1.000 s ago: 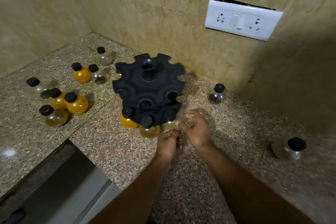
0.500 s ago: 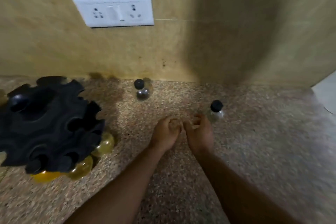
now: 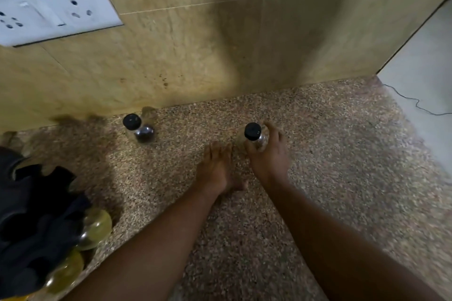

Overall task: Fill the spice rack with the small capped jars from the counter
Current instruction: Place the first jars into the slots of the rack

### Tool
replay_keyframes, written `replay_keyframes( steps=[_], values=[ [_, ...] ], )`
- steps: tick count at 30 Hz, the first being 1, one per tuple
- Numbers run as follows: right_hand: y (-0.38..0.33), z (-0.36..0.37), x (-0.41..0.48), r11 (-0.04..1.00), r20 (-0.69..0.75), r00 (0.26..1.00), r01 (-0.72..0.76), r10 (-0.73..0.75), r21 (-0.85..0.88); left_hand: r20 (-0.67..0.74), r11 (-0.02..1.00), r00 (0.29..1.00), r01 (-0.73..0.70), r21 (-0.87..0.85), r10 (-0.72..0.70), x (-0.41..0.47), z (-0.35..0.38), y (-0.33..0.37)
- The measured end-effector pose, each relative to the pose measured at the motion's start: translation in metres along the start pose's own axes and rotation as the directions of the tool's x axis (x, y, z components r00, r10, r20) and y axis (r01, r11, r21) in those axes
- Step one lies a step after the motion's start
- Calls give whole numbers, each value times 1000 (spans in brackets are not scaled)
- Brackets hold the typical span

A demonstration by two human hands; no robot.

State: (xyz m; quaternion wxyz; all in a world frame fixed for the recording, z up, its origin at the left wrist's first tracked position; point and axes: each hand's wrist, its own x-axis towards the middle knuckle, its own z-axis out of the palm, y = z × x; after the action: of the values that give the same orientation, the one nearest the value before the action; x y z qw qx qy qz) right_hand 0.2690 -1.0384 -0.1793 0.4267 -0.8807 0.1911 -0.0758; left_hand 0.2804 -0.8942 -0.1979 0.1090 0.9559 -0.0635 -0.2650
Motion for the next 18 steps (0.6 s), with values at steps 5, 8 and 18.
replay_keyframes(
  steps=[5, 8, 18],
  values=[
    [2, 6, 6, 999, 24, 999, 40, -41, 23, 11, 1000, 1000, 5, -17, -5, 2, 2, 1],
    [1, 9, 1, 999, 9, 999, 39, -39, 19, -47, 997, 999, -10, -81, 7, 2, 9, -5],
    [-32, 25, -28, 980, 144, 971, 197, -192, -16, -75, 10, 695, -97, -995, -715, -47, -15, -43]
  ],
)
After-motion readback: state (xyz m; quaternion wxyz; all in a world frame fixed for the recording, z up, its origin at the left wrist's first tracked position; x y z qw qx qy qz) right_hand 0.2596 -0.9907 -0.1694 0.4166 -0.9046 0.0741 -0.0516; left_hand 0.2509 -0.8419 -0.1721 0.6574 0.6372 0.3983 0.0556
